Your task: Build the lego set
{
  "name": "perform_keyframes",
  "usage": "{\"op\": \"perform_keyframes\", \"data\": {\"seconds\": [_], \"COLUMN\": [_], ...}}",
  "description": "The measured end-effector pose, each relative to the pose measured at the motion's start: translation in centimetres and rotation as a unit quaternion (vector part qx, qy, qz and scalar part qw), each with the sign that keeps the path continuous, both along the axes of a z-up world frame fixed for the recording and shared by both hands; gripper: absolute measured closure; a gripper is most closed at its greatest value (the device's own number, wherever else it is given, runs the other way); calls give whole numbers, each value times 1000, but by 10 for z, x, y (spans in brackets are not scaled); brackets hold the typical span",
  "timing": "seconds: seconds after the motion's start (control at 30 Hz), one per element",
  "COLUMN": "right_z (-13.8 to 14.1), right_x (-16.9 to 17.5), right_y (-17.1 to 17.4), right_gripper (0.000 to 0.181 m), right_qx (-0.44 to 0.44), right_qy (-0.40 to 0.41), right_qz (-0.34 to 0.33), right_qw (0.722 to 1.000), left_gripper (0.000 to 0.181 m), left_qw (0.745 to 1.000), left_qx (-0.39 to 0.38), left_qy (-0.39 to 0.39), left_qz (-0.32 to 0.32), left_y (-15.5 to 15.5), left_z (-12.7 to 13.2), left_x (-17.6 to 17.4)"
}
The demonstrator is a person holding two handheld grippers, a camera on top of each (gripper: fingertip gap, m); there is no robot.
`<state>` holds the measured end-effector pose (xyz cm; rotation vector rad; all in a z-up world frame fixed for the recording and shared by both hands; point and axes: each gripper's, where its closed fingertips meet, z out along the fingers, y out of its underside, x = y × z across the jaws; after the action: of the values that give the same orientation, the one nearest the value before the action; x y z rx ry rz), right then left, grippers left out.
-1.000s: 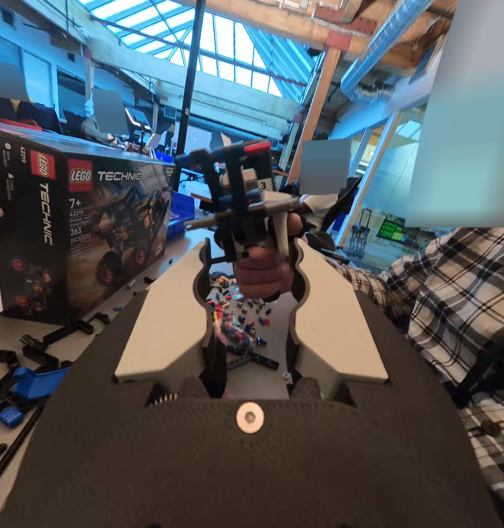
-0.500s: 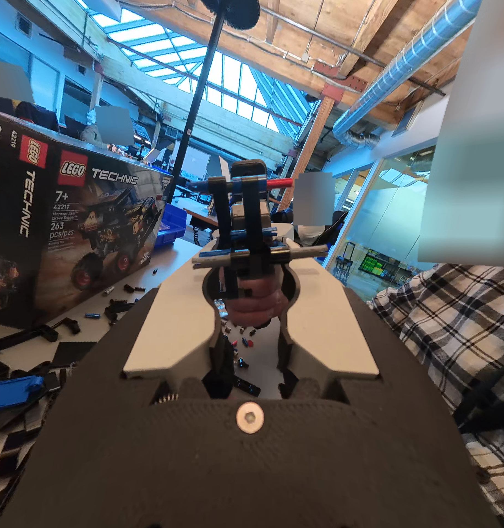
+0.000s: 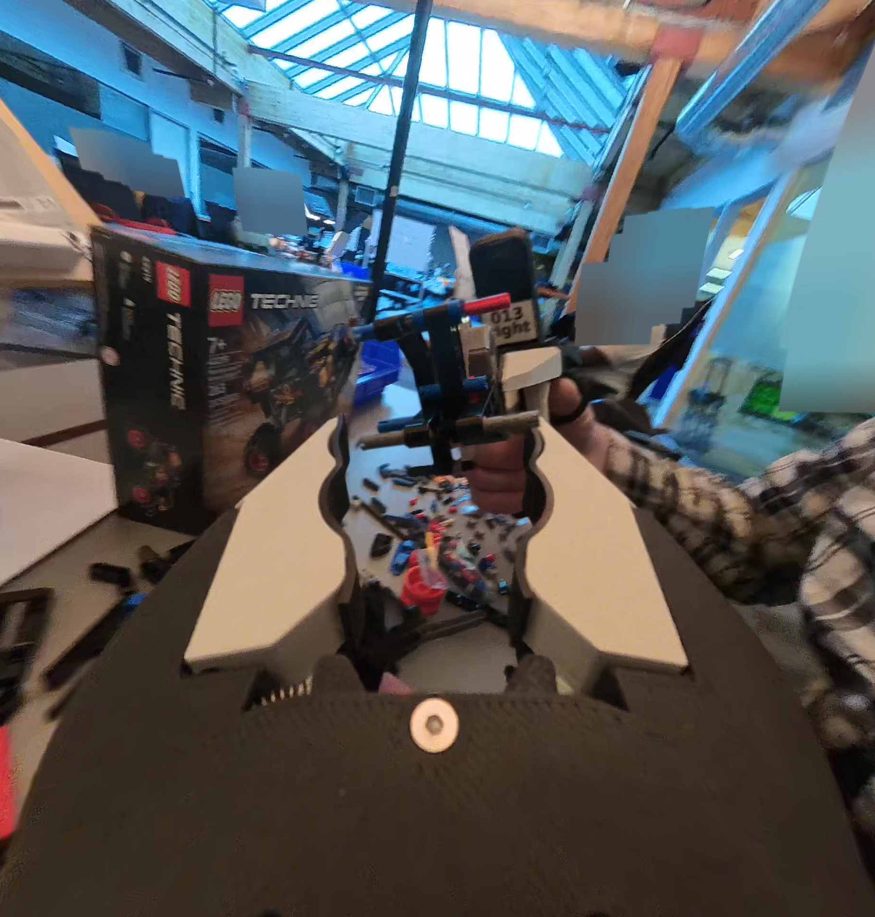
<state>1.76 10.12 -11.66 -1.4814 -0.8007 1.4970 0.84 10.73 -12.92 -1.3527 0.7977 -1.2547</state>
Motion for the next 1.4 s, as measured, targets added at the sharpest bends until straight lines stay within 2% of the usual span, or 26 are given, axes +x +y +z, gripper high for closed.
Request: {"op": "perform_keyframes", "data": {"seconds": [0.13, 0.23, 0.4, 0.53, 0.73, 0.87, 0.97, 1.4], "right_z": [-3, -2, -5, -8, -12, -14, -14, -3], "right_x": [2, 2, 2, 3, 0, -5, -5, 0], "right_y": [0, -3, -3, 0, -4, -8, -7, -1], "right_gripper": [157, 157, 157, 157, 157, 157, 157, 157], "right_qx": [-7, -7, -3, 4, 18, 13, 9, -1], "right_qy": [-10, -9, -15, -26, -45, -44, -40, -2], "right_qz": [5, 16, 16, 7, 14, 23, 24, 3], "right_qw": [1000, 1000, 1000, 1000, 999, 999, 999, 1000], "left_gripper": [123, 135, 138, 127, 127, 145, 151, 155], "left_qw": [995, 993, 991, 988, 985, 982, 980, 979], "left_qx": [77, 88, 97, 119, 132, 148, 157, 167], "left_qy": [57, 57, 78, 92, 111, 119, 118, 100], "left_qz": [39, 46, 46, 34, 22, 19, 26, 58], "left_y": [1, 1, 2, -2, -7, -12, -11, -5], "left_z": [-3, -1, -8, -6, -11, -17, -17, -10], "left_x": [-1, -3, -3, -7, -4, 4, 3, 1]}}
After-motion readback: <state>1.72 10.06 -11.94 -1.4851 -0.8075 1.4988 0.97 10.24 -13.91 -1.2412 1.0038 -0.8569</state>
